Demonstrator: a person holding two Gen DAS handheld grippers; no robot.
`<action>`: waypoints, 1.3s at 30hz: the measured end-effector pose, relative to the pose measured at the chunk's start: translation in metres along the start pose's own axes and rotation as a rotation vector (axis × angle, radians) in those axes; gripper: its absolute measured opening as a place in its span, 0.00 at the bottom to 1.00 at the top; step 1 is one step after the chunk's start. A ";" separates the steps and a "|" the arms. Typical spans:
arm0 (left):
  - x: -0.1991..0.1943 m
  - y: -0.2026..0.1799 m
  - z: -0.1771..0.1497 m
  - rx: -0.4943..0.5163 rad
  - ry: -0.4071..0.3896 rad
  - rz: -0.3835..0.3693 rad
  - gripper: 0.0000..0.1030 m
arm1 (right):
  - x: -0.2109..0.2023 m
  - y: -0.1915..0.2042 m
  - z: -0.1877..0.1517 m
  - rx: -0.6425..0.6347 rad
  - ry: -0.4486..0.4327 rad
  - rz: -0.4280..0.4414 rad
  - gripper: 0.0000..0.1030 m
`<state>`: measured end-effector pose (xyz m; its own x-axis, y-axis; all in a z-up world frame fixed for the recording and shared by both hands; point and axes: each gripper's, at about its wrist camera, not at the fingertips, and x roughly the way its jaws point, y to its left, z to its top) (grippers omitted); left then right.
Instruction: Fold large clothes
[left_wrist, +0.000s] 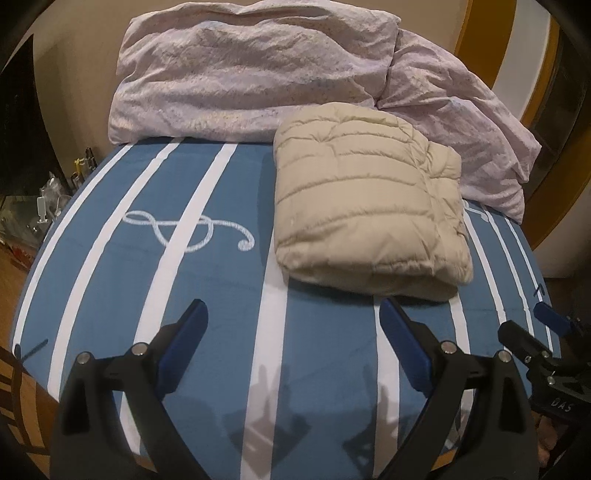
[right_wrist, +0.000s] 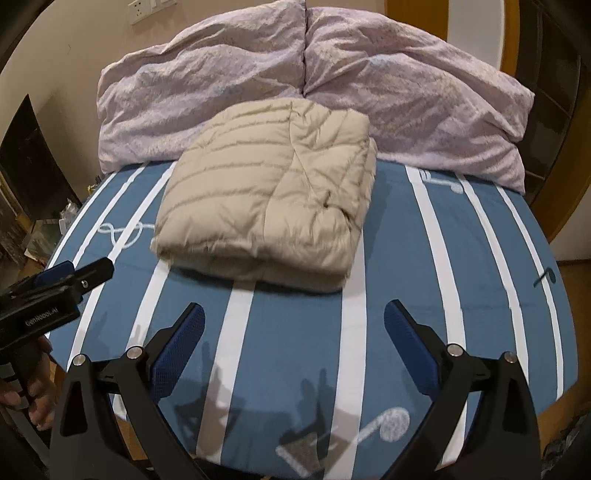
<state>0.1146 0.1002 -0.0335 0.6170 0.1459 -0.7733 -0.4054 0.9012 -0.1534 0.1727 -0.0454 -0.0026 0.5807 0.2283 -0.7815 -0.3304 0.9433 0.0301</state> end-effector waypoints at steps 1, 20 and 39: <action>-0.002 0.001 -0.003 -0.002 0.001 -0.006 0.91 | -0.001 -0.001 -0.003 0.004 0.008 0.004 0.96; -0.019 -0.009 -0.028 0.001 0.005 -0.104 0.91 | -0.015 -0.002 -0.027 0.047 0.002 0.063 0.96; -0.023 -0.015 -0.033 0.003 -0.013 -0.124 0.91 | -0.020 -0.002 -0.028 0.063 -0.029 0.081 0.96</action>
<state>0.0844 0.0701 -0.0333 0.6711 0.0385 -0.7403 -0.3236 0.9137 -0.2458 0.1412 -0.0585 -0.0043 0.5756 0.3104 -0.7565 -0.3306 0.9345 0.1319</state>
